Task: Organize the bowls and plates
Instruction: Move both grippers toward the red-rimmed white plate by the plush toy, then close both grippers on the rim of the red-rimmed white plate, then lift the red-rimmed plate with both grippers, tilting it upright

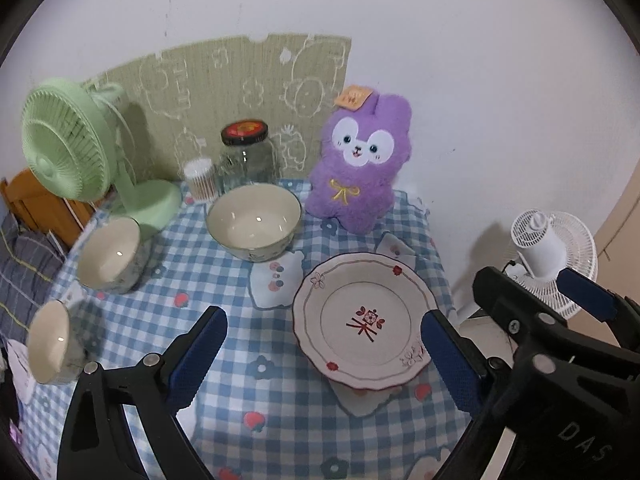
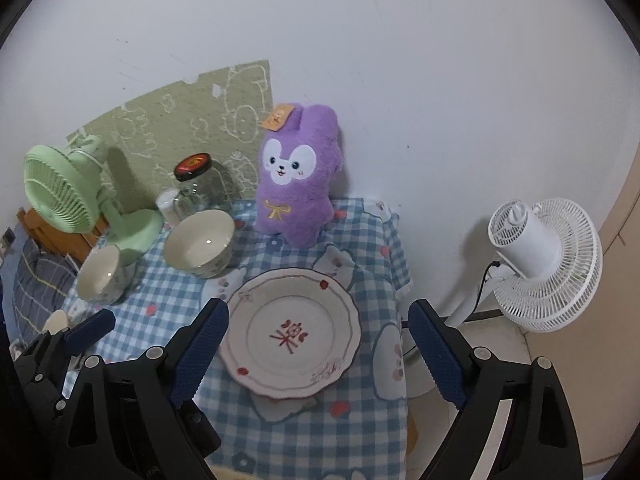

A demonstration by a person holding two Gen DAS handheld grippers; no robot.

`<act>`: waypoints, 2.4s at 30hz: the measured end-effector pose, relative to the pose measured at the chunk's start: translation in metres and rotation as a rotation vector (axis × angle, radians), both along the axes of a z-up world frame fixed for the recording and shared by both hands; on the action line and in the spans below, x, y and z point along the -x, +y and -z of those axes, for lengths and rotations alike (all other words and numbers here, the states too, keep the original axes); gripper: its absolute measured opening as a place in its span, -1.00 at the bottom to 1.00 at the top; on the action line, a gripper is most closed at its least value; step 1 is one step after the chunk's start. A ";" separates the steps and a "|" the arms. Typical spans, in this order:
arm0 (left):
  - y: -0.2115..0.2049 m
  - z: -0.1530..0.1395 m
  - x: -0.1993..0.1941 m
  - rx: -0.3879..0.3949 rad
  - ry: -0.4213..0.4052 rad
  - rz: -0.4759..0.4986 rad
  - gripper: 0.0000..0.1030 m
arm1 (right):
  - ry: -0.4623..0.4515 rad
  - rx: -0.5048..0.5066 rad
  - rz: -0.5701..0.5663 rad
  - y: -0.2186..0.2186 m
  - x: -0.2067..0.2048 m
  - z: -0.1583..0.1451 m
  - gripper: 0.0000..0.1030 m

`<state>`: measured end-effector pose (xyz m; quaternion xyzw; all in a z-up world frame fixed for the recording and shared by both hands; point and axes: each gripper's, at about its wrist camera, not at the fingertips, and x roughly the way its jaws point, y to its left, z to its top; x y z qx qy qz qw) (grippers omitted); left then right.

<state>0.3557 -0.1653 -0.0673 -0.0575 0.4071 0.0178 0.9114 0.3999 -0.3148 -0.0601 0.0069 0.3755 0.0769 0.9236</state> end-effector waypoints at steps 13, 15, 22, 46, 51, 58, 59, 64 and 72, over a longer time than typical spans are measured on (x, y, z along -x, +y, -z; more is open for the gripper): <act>-0.008 0.052 -0.047 -0.037 0.046 -0.025 0.69 | 0.059 -0.003 0.000 -0.007 -0.058 0.060 0.67; -0.008 0.059 -0.054 -0.039 0.056 -0.026 0.68 | 0.065 -0.002 0.001 -0.009 -0.064 0.067 0.66; -0.004 0.086 -0.072 -0.031 0.090 -0.028 0.68 | 0.082 0.010 0.011 -0.012 -0.083 0.093 0.60; -0.002 0.141 -0.106 0.005 0.225 0.005 0.14 | 0.246 0.055 0.004 -0.006 -0.114 0.161 0.01; 0.000 0.141 -0.107 0.015 0.214 0.017 0.15 | 0.250 0.054 -0.001 -0.005 -0.115 0.164 -0.02; -0.001 0.142 -0.110 0.006 0.216 0.024 0.14 | 0.252 0.058 -0.011 -0.003 -0.116 0.164 -0.10; -0.001 0.141 -0.110 0.008 0.216 0.021 0.13 | 0.252 0.058 -0.010 -0.003 -0.116 0.164 -0.11; 0.003 0.139 -0.106 0.005 0.210 0.014 -0.05 | 0.262 0.061 -0.014 -0.003 -0.117 0.163 -0.13; 0.010 0.133 -0.101 -0.003 0.237 0.030 -0.29 | 0.289 0.077 -0.037 -0.004 -0.116 0.162 -0.15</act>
